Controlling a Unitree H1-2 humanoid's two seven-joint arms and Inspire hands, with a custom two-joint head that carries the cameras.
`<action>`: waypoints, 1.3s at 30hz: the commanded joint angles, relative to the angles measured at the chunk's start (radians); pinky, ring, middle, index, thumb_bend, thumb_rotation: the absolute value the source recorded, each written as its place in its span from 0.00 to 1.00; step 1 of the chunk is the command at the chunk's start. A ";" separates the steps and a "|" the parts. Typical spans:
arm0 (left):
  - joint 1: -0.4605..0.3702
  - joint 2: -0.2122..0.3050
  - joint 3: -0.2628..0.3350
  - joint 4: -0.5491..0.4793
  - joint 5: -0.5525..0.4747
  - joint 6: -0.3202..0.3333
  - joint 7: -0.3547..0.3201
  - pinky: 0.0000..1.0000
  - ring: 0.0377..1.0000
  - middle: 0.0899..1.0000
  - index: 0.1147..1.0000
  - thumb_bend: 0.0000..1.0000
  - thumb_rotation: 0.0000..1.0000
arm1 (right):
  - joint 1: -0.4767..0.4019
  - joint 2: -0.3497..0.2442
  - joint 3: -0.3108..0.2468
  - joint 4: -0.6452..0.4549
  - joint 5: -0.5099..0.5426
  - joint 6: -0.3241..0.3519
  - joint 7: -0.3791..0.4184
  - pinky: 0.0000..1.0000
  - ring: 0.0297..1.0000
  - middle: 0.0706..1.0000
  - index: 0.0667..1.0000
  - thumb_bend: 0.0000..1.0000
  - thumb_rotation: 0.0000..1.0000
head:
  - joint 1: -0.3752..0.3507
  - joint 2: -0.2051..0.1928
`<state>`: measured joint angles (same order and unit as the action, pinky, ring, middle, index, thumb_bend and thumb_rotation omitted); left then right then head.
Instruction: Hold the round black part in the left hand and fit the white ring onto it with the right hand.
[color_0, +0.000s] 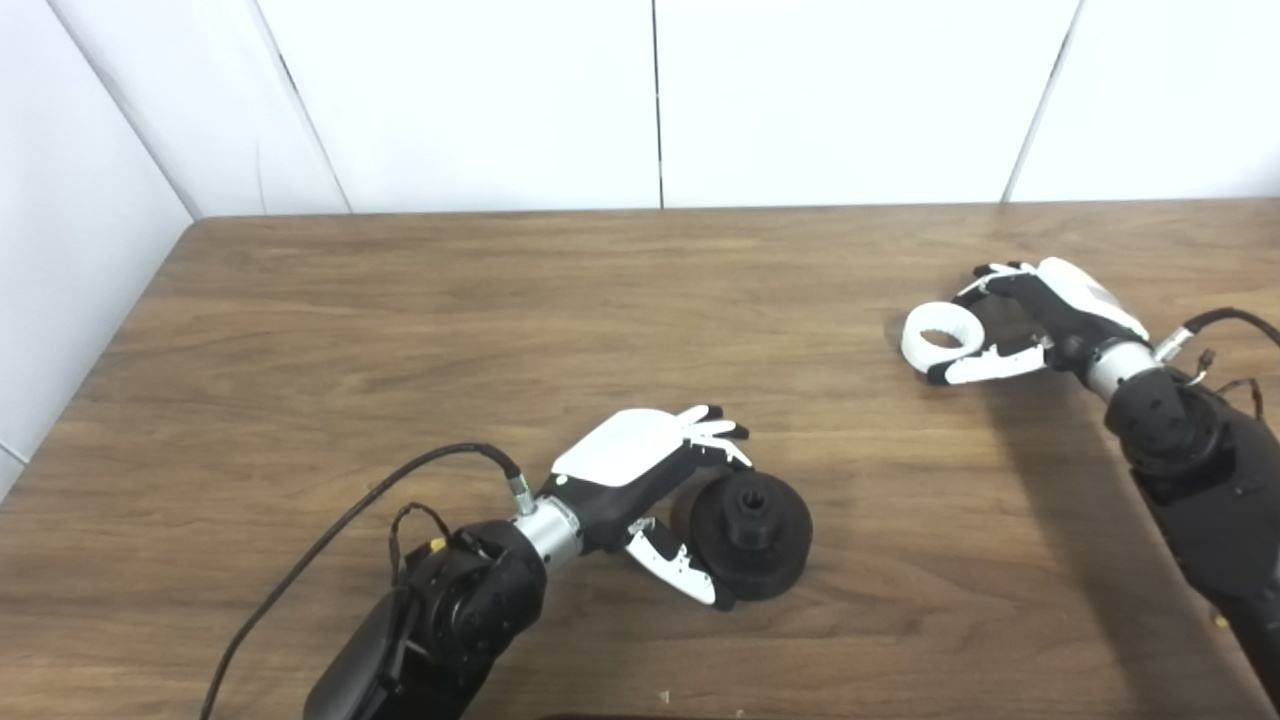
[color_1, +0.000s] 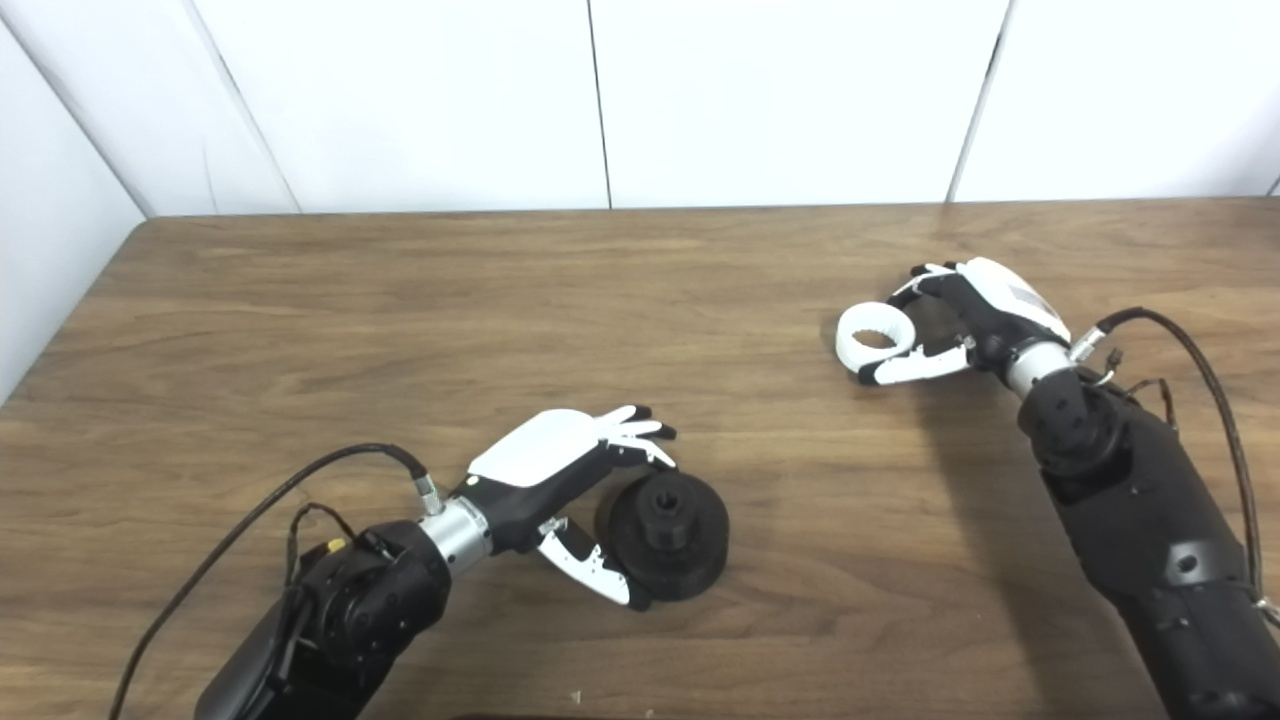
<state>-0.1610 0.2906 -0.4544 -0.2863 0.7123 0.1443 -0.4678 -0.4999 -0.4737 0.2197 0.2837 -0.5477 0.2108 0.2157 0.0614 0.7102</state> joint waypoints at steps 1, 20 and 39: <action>-0.006 0.009 -0.005 -0.005 0.019 -0.004 -0.008 0.93 0.99 0.92 0.58 0.79 0.30 | -0.043 -0.007 -0.015 -0.027 0.006 -0.030 -0.027 0.95 1.00 0.91 0.62 0.83 0.32 | 0.001 0.001; -0.001 0.006 -0.010 -0.010 0.029 -0.005 -0.007 0.95 0.99 0.92 0.58 0.79 0.30 | -0.026 0.004 -0.024 -0.030 0.034 -0.057 -0.058 0.93 0.99 0.89 0.47 0.55 0.17 | 0.002 0.005; 0.006 -0.006 -0.014 -0.013 0.044 0.012 -0.017 0.93 1.00 0.93 0.59 0.80 0.30 | -0.008 -0.001 -0.044 -0.057 0.079 -0.071 -0.058 0.92 0.98 0.88 0.45 0.52 0.16 | 0.003 0.010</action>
<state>-0.1564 0.2797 -0.4584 -0.2900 0.7318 0.1481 -0.4691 -0.4770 -0.4606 0.1967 0.2696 -0.4830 0.1707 0.1678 0.0644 0.7194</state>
